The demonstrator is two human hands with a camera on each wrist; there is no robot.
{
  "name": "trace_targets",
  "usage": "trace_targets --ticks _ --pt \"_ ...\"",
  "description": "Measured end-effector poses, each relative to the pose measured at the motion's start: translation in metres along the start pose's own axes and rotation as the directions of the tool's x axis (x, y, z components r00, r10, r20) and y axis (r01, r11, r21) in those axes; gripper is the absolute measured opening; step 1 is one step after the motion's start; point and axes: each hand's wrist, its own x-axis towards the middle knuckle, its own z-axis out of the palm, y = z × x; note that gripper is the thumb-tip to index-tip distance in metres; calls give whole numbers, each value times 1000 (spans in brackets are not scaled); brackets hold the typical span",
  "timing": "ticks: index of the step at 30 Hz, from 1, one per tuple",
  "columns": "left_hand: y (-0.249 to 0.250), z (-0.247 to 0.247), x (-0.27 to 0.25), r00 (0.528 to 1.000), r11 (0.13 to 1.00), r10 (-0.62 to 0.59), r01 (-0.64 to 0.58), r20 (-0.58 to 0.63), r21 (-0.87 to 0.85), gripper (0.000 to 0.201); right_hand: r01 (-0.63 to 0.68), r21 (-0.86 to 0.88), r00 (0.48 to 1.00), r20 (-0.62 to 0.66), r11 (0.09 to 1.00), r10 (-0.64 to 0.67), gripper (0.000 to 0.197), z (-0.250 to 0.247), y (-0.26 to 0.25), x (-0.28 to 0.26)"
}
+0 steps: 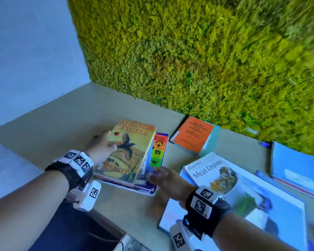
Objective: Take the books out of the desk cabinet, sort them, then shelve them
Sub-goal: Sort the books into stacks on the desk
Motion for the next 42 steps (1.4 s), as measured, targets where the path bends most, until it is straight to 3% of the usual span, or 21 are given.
trace_targets --ticks 1,3,5,8,10,12,13,16,17,18,22,26,28,29,31,32,34,36,38,40,42 --pt "14 7 -9 995 995 46 -38 -92 93 68 37 8 999 -18 999 -37 59 -6 -1 -14" --pt "53 31 -38 965 978 191 -173 -178 114 77 119 39 992 -40 992 -118 39 -22 1 -49" --pt "97 72 -76 901 919 388 -394 -194 7 62 168 68 982 -93 983 -161 30 -46 19 -92" --pt "167 141 -144 800 785 598 -597 -48 -163 44 126 193 970 -232 973 -80 21 -87 75 -162" --pt "206 185 -185 726 714 682 -636 88 -293 44 71 222 928 -371 972 17 16 -117 127 -208" --pt "239 228 -221 676 711 687 -552 266 -436 40 22 197 829 -551 980 92 15 -146 177 -254" --pt "255 247 -238 647 715 685 -507 336 -482 40 -44 158 754 -642 986 137 15 -159 198 -277" --pt "303 295 -283 566 737 665 -391 487 -552 75 -387 72 482 -834 919 268 34 -187 256 -339" --pt "318 311 -290 549 764 636 -348 542 -544 85 -483 56 437 -849 874 297 42 -191 272 -354" --pt "330 326 -293 552 800 592 -313 587 -512 89 -560 27 434 -841 828 321 50 -192 283 -364" --pt "357 375 -290 635 836 498 -169 591 -522 82 -704 -171 531 -772 690 351 55 -178 294 -378" --pt "361 399 -281 752 874 339 -29 565 -486 82 -725 -140 528 -741 675 414 56 -185 286 -396" --pt "354 425 -270 739 844 282 112 612 -525 87 -688 -60 519 -738 723 432 58 -187 284 -407" --pt "349 446 -261 707 832 279 159 649 -531 81 -662 -27 518 -739 749 431 56 -187 281 -411" --pt "352 434 -276 688 814 287 192 666 -549 68 -624 26 516 -737 781 436 52 -183 275 -418" --pt "352 423 -285 709 828 293 146 641 -541 61 -606 47 522 -730 794 442 50 -182 272 -421" --pt "345 411 -296 727 894 346 -64 594 -443 55 -591 69 551 -693 804 465 45 -177 271 -428" --pt "331 395 -302 687 926 378 -281 621 -253 57 -603 63 592 -632 795 500 39 -167 275 -435" --pt "317 375 -308 614 872 385 -486 689 -55 55 -635 29 615 -585 772 528 36 -152 279 -439" --pt "304 355 -313 564 831 368 -557 739 11 53 -663 -57 640 -562 747 525 41 -137 278 -439" --pt "297 345 -318 556 842 351 -539 753 6 51 -664 -91 651 -560 743 513 46 -126 274 -437"
